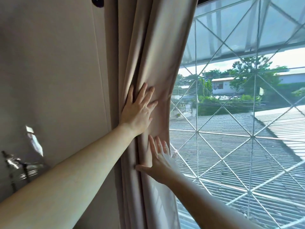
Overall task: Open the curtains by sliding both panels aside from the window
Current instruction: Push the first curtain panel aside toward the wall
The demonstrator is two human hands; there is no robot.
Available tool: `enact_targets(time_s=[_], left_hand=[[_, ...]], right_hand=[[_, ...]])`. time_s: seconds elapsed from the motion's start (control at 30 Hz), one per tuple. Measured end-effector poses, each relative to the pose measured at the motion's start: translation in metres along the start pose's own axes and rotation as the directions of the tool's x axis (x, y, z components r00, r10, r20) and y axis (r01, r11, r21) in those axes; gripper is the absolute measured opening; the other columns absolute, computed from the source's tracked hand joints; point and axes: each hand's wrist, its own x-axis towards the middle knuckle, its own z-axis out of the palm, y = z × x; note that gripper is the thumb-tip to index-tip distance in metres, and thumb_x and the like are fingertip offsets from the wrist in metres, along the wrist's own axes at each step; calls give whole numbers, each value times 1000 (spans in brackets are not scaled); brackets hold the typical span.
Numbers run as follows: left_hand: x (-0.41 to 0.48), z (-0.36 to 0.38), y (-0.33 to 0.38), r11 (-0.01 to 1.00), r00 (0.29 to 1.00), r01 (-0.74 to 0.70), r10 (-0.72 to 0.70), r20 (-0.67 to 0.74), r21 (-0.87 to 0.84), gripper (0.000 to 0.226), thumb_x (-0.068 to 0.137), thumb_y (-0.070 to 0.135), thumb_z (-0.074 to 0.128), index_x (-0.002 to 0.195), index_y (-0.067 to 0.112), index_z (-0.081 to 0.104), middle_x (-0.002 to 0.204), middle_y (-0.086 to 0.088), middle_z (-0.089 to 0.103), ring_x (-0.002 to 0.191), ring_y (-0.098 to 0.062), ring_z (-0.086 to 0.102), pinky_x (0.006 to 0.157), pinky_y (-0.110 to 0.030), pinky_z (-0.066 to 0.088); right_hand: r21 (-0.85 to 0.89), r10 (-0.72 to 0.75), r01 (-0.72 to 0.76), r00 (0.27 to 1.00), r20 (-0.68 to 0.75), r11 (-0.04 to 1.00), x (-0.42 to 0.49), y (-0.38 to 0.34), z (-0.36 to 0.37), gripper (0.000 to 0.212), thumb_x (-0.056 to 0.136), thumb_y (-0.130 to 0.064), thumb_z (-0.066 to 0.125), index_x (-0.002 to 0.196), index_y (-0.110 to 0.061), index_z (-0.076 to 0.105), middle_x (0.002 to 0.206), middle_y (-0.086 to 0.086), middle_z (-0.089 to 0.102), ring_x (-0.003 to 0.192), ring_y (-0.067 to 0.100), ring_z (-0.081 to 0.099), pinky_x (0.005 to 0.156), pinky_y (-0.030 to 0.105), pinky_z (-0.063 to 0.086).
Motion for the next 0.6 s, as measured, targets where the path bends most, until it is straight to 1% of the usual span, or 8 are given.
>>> enact_targets(time_s=[0.23,0.33,0.43,0.53,0.6], left_hand=[[-13,20,-35,999,999,28,-29,28,38,68,96,52,66,160,36,48,181,-7,9,168,-34,-3,126,-66,-14],[-17,27,-49,999,999,39,-39,21,35,67,94,48,70,158,35,52,181,-6,12,168,-34,-2,125,-65,-17],[-22,35,-63,998,999,51,-52,11,38,66,93,46,72,156,35,54,180,-6,15,168,-34,0,125,-64,-17],[-26,44,-75,997,998,58,-59,20,51,66,94,45,71,156,34,53,181,-7,13,168,-34,-2,126,-66,-15],[-28,49,-83,997,998,60,-61,11,49,65,93,43,71,155,33,55,180,-7,15,168,-34,0,127,-66,-15]], right_hand=[[-1,-30,30,999,17,1000,30,-28,22,129,71,-98,48,160,-44,-28,179,-4,-15,165,31,-9,122,75,5],[-12,-52,52,999,15,999,42,-40,31,130,71,-99,46,161,-41,-26,179,-3,-13,164,30,-7,122,75,7],[-2,-72,72,997,24,997,52,-52,38,129,74,-95,50,163,-38,-25,179,-2,-13,164,31,-7,124,71,9],[29,-77,76,996,35,997,63,-62,47,129,73,-95,51,161,-41,-27,179,-4,-14,165,30,-8,123,75,10],[37,-83,82,996,42,996,71,-68,53,129,73,-94,52,161,-42,-27,179,-5,-14,164,30,-6,123,77,9]])
